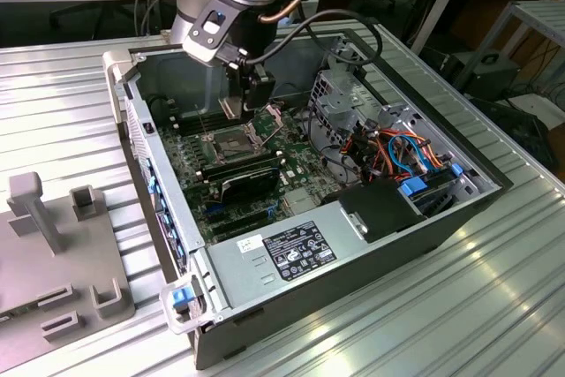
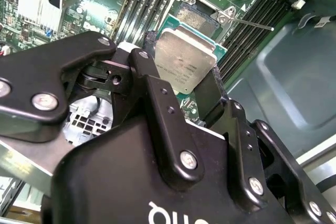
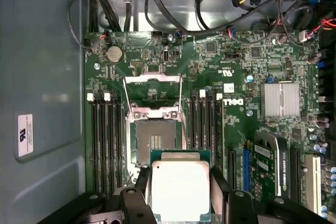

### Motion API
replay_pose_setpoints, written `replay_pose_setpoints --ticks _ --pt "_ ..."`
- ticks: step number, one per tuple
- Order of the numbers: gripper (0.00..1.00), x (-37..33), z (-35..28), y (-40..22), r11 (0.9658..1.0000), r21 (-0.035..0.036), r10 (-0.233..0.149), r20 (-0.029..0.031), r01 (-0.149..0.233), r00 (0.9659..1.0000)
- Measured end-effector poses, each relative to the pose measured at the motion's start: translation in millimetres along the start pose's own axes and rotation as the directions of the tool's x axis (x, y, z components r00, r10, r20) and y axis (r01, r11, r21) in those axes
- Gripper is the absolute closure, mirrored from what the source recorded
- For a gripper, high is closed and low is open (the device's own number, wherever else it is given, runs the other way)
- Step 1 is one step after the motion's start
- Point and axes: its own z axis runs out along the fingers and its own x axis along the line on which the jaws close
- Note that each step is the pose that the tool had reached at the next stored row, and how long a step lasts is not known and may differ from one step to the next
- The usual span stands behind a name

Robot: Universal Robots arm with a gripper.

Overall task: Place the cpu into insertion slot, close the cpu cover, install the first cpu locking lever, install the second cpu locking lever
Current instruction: 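Place the cpu into insertion slot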

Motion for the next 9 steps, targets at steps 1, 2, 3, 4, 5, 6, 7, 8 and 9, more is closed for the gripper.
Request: replay_pose_setpoints --ticks 1,2,3,4,5,6,7,8,9 --pt "0.45 1.2 1.0 0.4 1.0000 0.0000 0.001 -0.0001 -0.001 1.0000" --pt "0.45 2.7 2.1 0.9 1.0000 0.0000 0.001 -0.0001 -0.001 1.0000" --pt "0.45 3.6 3.2 1.3 1.0000 0.0000 0.002 -0.0001 -0.002 1.0000" --pt "0.45 4.7 4.8 1.9 1.0000 0.0000 0.002 -0.0001 -0.002 1.0000" --pt "0.45 5.2 6.0 2.2 1.0000 0.0000 0.003 -0.0002 -0.003 1.0000" --pt "0.45 5.7 8.3 2.6 1.0000 0.0001 0.003 0.0000 -0.003 1.0000" --pt "0.45 5.8 10.4 2.7 1.0000 0.0000 0.004 0.0000 -0.004 1.0000" --pt "0.45 6.0 13.1 2.7 1.0000 -0.0004 0.004 0.0000 -0.004 1.0000" --pt "0.45 6.1 15.0 2.7 1.0000 -0.0008 0.004 -0.0001 -0.004 1.0000"
